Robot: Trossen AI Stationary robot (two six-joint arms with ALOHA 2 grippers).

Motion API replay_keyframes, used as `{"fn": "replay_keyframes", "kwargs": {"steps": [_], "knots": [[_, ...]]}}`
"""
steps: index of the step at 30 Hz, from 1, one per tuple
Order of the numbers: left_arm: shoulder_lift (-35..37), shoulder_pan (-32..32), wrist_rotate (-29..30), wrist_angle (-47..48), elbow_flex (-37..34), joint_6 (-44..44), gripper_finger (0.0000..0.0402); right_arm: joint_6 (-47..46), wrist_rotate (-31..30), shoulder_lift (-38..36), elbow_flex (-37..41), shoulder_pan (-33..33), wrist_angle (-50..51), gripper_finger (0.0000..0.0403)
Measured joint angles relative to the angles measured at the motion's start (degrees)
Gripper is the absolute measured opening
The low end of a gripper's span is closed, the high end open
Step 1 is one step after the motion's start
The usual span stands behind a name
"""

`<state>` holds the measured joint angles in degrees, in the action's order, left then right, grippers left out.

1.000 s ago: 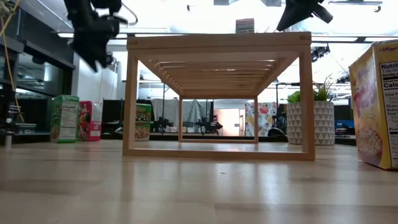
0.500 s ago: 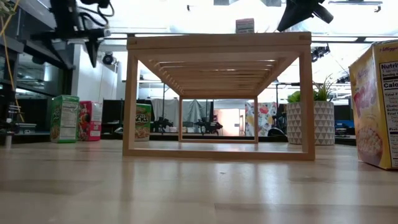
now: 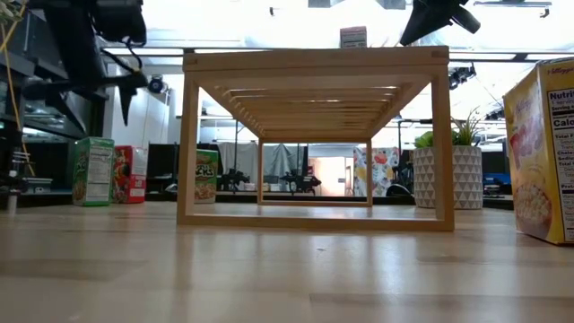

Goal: Stack cereal on shelf
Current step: Put the bottom green cereal box on the shelf

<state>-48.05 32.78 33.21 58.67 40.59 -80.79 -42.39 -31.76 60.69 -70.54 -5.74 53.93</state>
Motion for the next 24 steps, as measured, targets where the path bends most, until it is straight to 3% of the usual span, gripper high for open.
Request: {"fn": "replay_keyframes", "kwargs": {"steps": [10,15,24], "knots": [[-0.01,1.77,-0.35,-2.82,-4.47,-4.68,0.0330,-0.13,0.23,0.00,0.00,0.00,-0.02,0.0000],[-0.08,1.77,-3.47,-3.05,-5.02,-4.80,0.0330,-0.17,0.23,0.00,0.00,0.00,-0.04,0.0000],[-1.01,1.77,-2.50,-3.03,-5.02,-4.38,0.0330,-0.20,0.23,0.00,0.00,0.00,-0.15,0.0000]]}}
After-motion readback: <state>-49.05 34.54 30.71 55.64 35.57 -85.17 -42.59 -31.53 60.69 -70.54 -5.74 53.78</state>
